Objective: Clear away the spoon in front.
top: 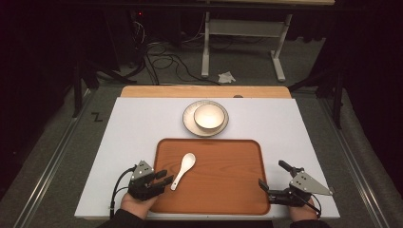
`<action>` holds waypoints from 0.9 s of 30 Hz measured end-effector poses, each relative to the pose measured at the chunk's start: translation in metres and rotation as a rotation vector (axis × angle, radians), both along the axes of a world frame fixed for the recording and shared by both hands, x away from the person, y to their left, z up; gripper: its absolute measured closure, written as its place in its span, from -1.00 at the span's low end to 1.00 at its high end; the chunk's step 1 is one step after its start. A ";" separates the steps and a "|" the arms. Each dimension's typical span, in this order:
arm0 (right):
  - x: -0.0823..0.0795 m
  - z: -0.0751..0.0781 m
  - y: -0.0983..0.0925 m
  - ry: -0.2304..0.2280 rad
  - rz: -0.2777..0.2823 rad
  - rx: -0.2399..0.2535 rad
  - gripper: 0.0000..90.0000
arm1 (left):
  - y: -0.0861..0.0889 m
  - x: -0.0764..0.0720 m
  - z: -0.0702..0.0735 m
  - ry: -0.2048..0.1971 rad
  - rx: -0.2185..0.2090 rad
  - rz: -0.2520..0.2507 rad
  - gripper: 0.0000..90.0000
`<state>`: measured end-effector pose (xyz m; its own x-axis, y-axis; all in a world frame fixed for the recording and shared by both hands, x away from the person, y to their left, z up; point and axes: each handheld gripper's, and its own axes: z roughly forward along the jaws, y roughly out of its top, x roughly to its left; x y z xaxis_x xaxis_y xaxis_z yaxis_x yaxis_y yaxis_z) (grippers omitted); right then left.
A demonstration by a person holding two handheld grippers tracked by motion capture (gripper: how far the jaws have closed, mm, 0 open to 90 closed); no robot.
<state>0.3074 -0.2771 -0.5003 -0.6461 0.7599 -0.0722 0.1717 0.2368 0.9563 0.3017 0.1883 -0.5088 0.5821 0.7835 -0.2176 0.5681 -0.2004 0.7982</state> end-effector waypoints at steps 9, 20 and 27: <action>0.000 0.000 0.000 0.000 0.004 0.003 -0.93 | -0.006 -0.002 -0.002 0.032 0.093 0.006 0.92; 0.000 0.000 0.000 0.001 0.005 0.003 -0.94 | -0.020 -0.003 -0.004 0.048 0.211 -0.032 1.00; 0.000 0.000 0.000 0.002 0.005 0.004 -0.94 | -0.029 -0.005 -0.003 0.056 0.235 -0.071 1.00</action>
